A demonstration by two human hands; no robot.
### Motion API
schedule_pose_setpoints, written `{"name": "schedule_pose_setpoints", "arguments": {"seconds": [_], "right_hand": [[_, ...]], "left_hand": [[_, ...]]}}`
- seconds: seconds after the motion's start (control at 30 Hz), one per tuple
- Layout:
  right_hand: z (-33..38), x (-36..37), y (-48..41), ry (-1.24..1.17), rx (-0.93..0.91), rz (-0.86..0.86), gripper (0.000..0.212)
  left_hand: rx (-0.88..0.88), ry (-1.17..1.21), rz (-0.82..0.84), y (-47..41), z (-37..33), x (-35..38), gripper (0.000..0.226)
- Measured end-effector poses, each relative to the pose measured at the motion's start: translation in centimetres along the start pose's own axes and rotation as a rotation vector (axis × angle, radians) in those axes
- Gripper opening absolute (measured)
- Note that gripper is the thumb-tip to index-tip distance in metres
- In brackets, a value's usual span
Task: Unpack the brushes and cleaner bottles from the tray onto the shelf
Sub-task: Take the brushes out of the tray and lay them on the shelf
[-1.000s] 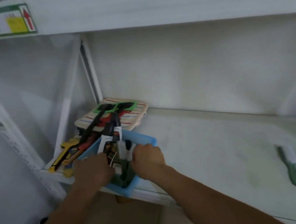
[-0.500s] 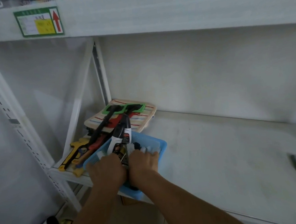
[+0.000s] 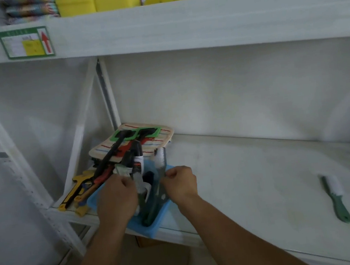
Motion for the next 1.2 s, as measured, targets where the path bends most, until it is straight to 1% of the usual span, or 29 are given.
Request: {"name": "schedule_pose_setpoints", "arguments": {"seconds": [0.07,0.13,0.17,0.23,0.27,0.3,0.37,0.43,0.5,0.57,0.6,0.7,0.77,0.83,0.9,0.93,0.97,1.03,1.1,1.2], "right_hand": [[-2.3,-5.2,-2.4,-0.324,0.137,-0.031,0.005],[-2.4,-4.3,-2.5,-0.517,0.242,0.076,0.005],[-2.6,-3.5,-2.3,-0.544,0.271,0.126,0.007],[-2.8,-1.7,-1.6,-0.582,0.325,0.220,0.010],[-2.9,-0.8,-1.2,-0.616,0.356,0.258,0.010],[-3.1,-0.2,-0.9,-0.654,0.378,0.282,0.009],[-3.4,-1.4,-1.1,-0.707,0.393,0.269,0.010],[-4.3,-4.1,-1.6,-0.759,0.390,0.249,0.019],[-6.1,-8.7,-2.3,-0.731,0.369,0.175,0.015],[-8.2,-14.2,-2.9,-0.649,0.316,0.081,0.021],[-9.5,-17.2,-3.1,-0.589,0.300,0.013,0.020],[-13.8,-26.2,-3.4,-0.420,0.291,-0.205,0.010],[-16.6,-31.6,-3.4,-0.295,0.275,-0.324,0.009],[-19.0,-36.1,-3.3,-0.138,0.255,-0.434,0.008],[-21.0,-39.0,-3.6,-0.013,0.258,-0.511,0.011],[-21.8,-39.8,-3.9,0.020,0.263,-0.526,0.010],[-22.4,-40.4,-4.2,0.048,0.267,-0.534,0.008],[-23.2,-40.8,-4.9,0.110,0.256,-0.541,0.019],[-23.5,-40.9,-5.2,0.126,0.256,-0.551,0.024],[-23.5,-41.0,-5.4,0.133,0.268,-0.559,0.026]], "left_hand": [[0.118,0.107,0.020,3.1,-5.4,2.3,0.020],[0.131,0.186,-0.006,3.8,-6.0,2.1,0.015],[0.108,0.246,-0.009,4.0,-6.2,2.3,0.014],[-0.003,0.394,-0.015,4.5,-6.2,2.4,0.018],[-0.050,0.445,-0.022,4.7,-6.1,2.4,0.018],[-0.058,0.463,-0.031,4.9,-6.2,2.5,0.016],[-0.042,0.488,-0.014,5.7,-7.6,3.1,0.014],[-0.073,0.538,0.043,6.8,-8.6,4.6,0.017],[-0.156,0.573,0.123,8.7,-9.4,7.2,0.019],[-0.264,0.611,0.231,11.2,-10.0,10.4,0.018],[-0.307,0.626,0.291,12.5,-10.3,12.1,0.017],[-0.346,0.615,0.435,16.8,-11.4,16.9,0.019],[-0.340,0.590,0.479,19.4,-12.1,19.5,0.019],[-0.364,0.561,0.511,21.8,-12.6,21.8,0.014],[-0.384,0.511,0.522,23.7,-12.9,24.0,0.012],[-0.382,0.482,0.527,24.5,-13.2,25.0,0.012],[-0.367,0.458,0.531,25.2,-13.6,25.9,0.012],[-0.301,0.405,0.522,26.2,-14.7,27.2,0.011],[-0.174,0.329,0.497,26.6,-16.2,28.0,0.014],[0.029,0.198,0.504,27.0,-17.9,28.8,0.015]]}}
Point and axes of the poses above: each hand's wrist, its own y-axis away from the middle knuckle, its own x-axis out of the palm, z = x × y, the point moved 6 cm from there along -y, towards the middle knuckle, and after that the axes turned 13 degrees about -z, right-handed, at the moved point
